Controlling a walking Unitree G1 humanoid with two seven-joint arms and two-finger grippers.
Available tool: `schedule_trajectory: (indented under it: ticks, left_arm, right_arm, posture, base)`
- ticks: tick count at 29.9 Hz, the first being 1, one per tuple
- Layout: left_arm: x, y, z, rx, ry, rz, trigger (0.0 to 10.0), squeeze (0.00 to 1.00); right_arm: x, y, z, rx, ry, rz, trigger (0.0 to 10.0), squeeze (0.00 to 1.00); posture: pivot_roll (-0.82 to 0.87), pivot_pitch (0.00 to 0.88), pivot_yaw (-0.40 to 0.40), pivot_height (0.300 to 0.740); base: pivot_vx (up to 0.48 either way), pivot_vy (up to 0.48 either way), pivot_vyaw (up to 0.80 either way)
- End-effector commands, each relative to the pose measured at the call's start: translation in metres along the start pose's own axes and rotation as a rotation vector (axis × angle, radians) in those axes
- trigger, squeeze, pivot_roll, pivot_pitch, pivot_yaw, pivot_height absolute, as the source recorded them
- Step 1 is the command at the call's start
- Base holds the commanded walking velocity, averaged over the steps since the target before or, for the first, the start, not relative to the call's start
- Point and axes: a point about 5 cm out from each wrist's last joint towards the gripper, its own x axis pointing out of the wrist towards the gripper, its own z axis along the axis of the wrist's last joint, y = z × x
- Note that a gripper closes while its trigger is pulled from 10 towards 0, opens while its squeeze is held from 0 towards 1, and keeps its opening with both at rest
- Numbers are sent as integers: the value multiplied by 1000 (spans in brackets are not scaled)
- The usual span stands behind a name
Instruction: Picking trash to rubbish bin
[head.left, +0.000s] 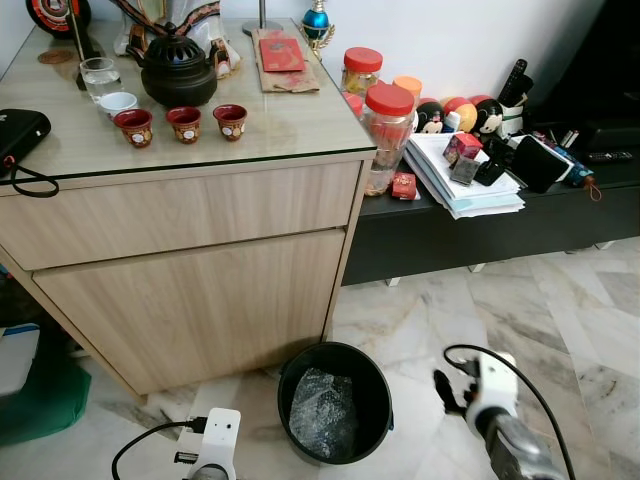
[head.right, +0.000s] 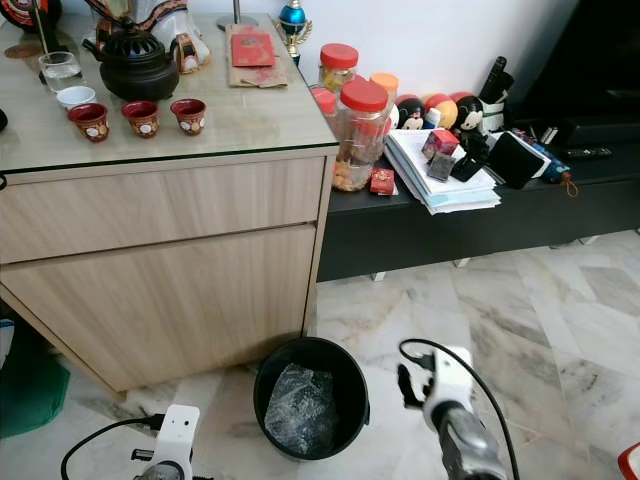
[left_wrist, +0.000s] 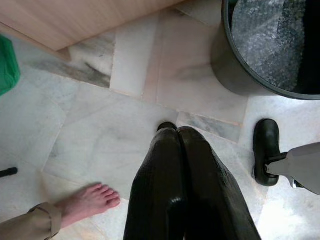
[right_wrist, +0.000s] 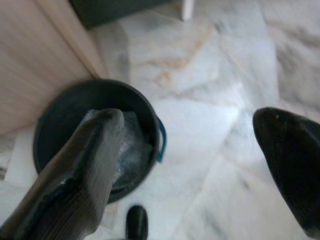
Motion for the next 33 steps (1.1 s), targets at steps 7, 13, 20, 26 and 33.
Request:
schedule_trajectory:
  ticks: [7,13,20,26,33]
  left_arm:
    - [-1,1,-5,4,12,12,10000,0]
    - [0,5,-3,19,2,33,10000,0]
    - [-1,24,-6,-83,0,163,10000,0]
    - [-3,32,-15,-74,23,177,10000,0]
    - [-2,32,-14,-58,25,168,10000,0]
  right_arm:
    - [-17,-18,-42,106,130,-108,10000,0]
    - [-25,-17,-61,164,180,-125,10000,0]
    - [-24,-15,-61,185,171,-147,10000,0]
    - [-23,-12,-60,193,168,-146,10000,0]
    - [-23,-10,-61,199,164,-148,10000,0]
  posture:
    - [-119,62,-120,740]
    - [-107,47,-104,740]
    - [-93,28,-90,740]
    - [-83,9,-84,740]
    - [-88,0,-76,740]
  base:
    - [0,0,0]
    - [0,0,0]
    - [0,0,0]
    - [0,0,0]
    - [0,0,0]
